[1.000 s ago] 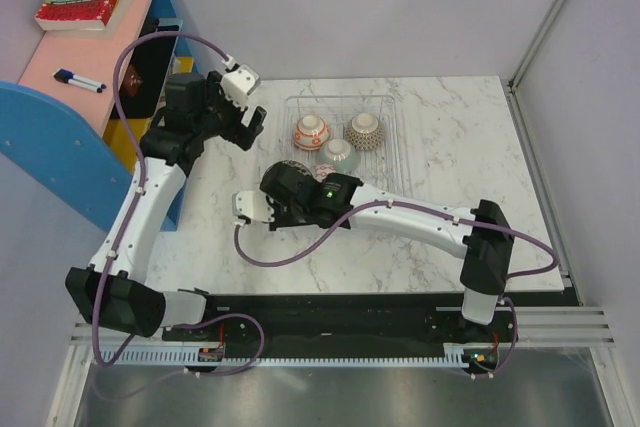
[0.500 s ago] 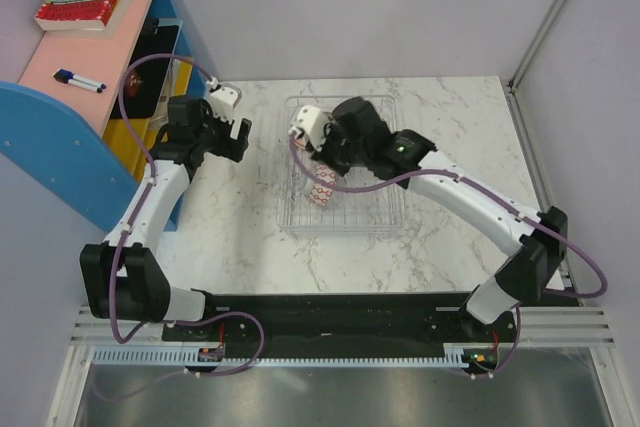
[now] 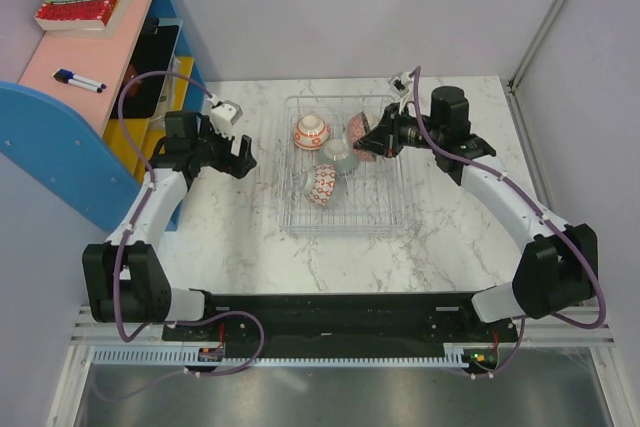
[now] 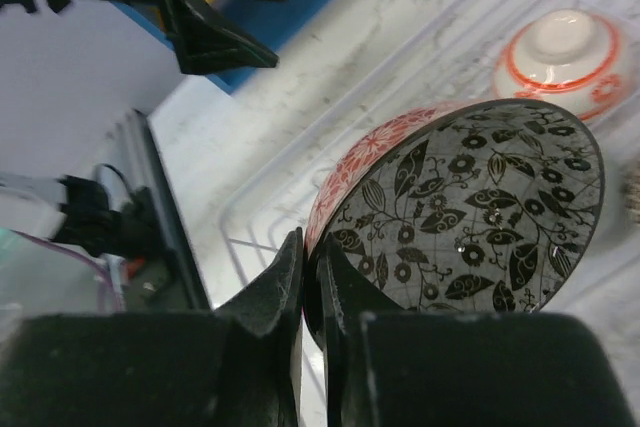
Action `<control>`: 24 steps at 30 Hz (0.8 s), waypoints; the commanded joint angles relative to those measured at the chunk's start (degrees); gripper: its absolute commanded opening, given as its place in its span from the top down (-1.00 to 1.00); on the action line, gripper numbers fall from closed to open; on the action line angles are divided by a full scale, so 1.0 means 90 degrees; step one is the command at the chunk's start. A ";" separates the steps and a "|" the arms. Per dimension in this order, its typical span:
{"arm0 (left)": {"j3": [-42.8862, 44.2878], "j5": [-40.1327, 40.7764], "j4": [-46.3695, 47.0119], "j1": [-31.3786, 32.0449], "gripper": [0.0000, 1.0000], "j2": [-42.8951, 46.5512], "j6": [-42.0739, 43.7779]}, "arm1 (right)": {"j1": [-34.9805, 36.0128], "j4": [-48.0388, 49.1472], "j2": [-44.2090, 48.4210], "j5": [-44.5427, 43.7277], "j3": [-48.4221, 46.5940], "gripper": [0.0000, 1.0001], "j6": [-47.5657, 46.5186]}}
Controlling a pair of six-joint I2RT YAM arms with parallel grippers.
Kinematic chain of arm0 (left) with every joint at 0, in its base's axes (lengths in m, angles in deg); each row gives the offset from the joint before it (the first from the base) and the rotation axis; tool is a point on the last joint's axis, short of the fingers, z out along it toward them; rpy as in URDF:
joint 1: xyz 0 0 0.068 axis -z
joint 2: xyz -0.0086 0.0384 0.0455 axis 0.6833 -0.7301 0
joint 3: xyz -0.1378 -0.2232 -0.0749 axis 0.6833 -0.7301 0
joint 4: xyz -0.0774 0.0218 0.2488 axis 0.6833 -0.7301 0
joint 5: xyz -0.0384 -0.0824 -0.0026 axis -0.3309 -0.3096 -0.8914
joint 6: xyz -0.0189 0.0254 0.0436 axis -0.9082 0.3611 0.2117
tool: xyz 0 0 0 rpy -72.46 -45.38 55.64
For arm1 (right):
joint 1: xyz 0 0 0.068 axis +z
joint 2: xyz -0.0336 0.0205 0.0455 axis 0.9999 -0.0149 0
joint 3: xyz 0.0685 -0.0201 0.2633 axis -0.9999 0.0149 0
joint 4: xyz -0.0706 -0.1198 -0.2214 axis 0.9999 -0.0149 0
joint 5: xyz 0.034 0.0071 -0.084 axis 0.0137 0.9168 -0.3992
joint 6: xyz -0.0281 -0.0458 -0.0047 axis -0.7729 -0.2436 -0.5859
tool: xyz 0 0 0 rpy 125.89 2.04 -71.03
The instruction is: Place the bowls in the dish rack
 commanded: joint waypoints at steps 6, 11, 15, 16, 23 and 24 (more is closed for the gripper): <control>-0.0123 -0.0661 0.0278 -0.0192 -0.96 0.0258 -0.0051 | -0.0554 0.6941 -0.0115 0.2003 0.1844 1.00 0.6036; -0.0171 -0.0681 0.0278 -0.0192 -0.96 0.0297 -0.0022 | -0.0593 0.7961 -0.0398 0.2169 0.2371 1.00 0.6879; -0.0191 -0.0720 0.0287 -0.0192 -0.96 0.0346 -0.0022 | -0.0603 0.8078 -0.0525 0.2189 0.2694 1.00 0.6860; -0.0201 -0.0720 0.0288 -0.0192 -0.96 0.0346 -0.0012 | -0.0603 0.8126 -0.0535 0.2160 0.2782 1.00 0.6850; -0.0288 -0.0798 0.0307 -0.0192 -0.96 0.0404 -0.0002 | -0.0808 0.8117 -0.0564 0.2062 0.3153 1.00 0.6703; -0.0308 -0.0789 0.0297 -0.0192 -0.96 0.0404 -0.0002 | -0.0817 0.8117 -0.0642 0.2081 0.3163 1.00 0.6703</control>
